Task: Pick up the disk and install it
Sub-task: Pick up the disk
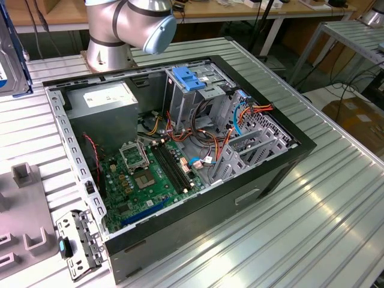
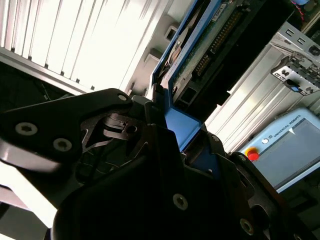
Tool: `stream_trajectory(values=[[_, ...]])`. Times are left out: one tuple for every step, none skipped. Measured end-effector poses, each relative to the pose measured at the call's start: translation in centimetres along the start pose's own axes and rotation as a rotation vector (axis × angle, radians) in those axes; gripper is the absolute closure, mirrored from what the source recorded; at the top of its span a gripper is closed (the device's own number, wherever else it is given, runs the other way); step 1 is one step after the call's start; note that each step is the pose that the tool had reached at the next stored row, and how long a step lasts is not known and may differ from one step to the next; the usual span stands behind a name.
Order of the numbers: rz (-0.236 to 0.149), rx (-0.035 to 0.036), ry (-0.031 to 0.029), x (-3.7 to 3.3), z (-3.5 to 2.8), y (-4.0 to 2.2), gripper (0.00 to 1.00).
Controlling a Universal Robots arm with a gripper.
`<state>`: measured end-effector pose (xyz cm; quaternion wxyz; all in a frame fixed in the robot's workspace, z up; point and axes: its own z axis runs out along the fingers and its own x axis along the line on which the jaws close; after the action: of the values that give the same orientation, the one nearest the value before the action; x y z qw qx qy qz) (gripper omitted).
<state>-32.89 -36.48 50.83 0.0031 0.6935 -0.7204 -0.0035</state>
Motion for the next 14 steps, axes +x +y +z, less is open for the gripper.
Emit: stream_trajectory(values=[[0.0,0.0001,-0.0001,-0.02,0.0,-0.45,0.63],[0.0,-0.0001,0.0,-0.03,-0.01,-0.66,0.63],[0.0,0.0,0.0,-0.04,-0.01,-0.92,0.63],[0.0,0.0,0.0,-0.05,-0.01,-1.33,0.63],[0.0,0.0001,-0.0001,-0.07,-0.01,-1.71,0.63],[0.0,0.0,0.0,-0.05,-0.02,-2.02,0.63],[0.0,0.0,0.0,0.04,-0.02,-2.18,0.63],[0.0,0.0,-0.0001,0.14,-0.02,-2.26,0.63],[0.0,0.0001,-0.0001,0.24,-0.02,-2.31,0.63],[0.0,0.0,0.0,0.36,-0.02,-2.36,0.63],[0.0,0.0,0.0,0.49,-0.02,-2.39,0.63],[0.0,0.0,0.0,0.67,-0.02,-2.45,0.63],[0.0,0.0,0.0,0.79,-0.02,-2.49,0.63],[0.0,0.0,-0.0001,0.99,-0.02,-2.55,0.63]])
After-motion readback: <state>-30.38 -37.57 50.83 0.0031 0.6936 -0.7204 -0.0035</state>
